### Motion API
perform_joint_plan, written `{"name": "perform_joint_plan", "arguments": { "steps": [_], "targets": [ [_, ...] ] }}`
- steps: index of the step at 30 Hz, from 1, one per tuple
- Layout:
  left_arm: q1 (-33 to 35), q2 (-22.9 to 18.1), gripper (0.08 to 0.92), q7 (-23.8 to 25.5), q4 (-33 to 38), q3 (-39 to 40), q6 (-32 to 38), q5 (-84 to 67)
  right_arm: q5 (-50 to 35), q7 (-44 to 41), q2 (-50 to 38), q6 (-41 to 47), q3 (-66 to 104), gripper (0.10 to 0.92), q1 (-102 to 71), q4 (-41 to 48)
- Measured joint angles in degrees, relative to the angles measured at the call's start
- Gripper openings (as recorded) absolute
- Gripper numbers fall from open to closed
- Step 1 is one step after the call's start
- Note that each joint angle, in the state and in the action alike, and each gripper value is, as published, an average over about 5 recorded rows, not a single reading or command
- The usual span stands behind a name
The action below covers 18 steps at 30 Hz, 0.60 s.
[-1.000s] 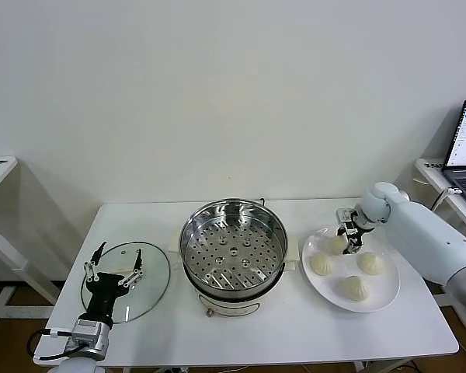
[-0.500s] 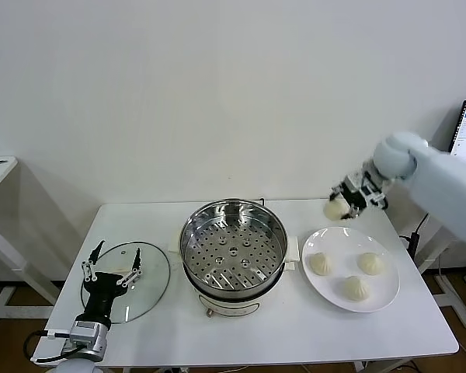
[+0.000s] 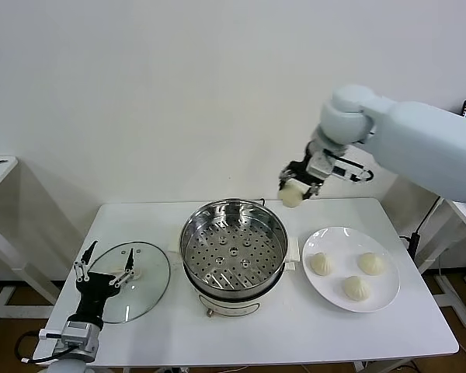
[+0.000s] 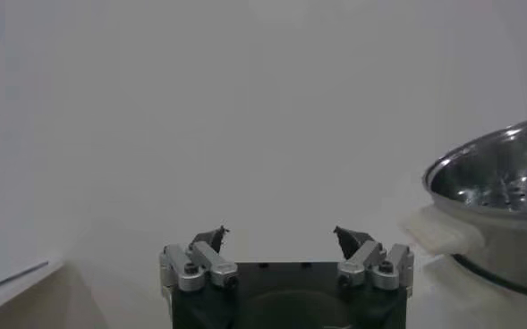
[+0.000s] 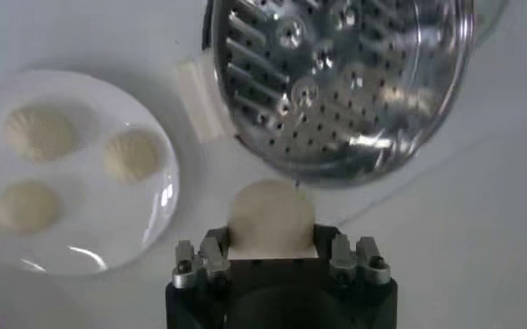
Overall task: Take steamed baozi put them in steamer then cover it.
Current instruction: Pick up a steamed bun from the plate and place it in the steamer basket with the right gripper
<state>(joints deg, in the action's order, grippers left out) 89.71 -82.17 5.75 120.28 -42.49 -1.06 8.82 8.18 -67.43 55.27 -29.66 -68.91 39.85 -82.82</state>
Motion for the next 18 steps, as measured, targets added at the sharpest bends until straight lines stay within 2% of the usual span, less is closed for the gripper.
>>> {"name": "perform_joint_plan", "arguments": {
  "steps": [18],
  "targets": [
    [-0.39,0.33,0.823,0.73,-0.92,-2.7,-0.16,-1.0,8.27,3.48,13.59,-8.7,1.04,0.645,-8.41,9.27]
  ]
}}
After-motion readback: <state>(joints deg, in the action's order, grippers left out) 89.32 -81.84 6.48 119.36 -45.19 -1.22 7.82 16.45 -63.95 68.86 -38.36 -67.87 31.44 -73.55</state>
